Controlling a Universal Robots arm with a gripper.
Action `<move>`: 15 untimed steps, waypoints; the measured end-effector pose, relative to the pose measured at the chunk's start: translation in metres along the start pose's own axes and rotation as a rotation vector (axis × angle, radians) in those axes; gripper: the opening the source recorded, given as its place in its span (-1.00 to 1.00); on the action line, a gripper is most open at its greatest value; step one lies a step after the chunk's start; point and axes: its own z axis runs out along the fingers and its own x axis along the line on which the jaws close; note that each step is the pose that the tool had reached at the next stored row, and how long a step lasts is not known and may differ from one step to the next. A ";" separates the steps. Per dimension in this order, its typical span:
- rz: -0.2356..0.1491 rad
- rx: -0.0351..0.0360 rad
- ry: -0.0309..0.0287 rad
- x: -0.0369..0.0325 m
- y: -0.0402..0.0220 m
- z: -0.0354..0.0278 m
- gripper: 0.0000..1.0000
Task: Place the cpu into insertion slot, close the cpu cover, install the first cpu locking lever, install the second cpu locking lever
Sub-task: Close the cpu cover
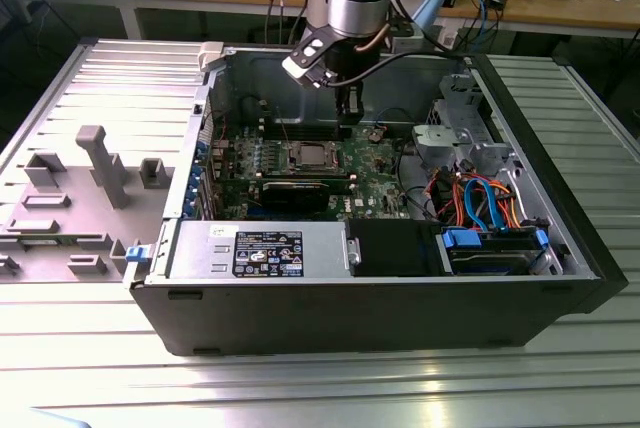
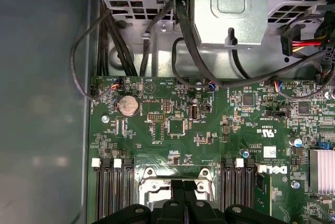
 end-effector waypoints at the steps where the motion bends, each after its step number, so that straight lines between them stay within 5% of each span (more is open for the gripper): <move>1: 0.000 0.0000 0.0000 0.0000 -0.0002 0.0000 -0.79; 7: 0.000 0.0000 0.0000 0.0000 -0.0024 0.0000 -0.79; 15: 0.000 0.0000 0.0001 0.0002 -0.0139 -0.0002 -0.79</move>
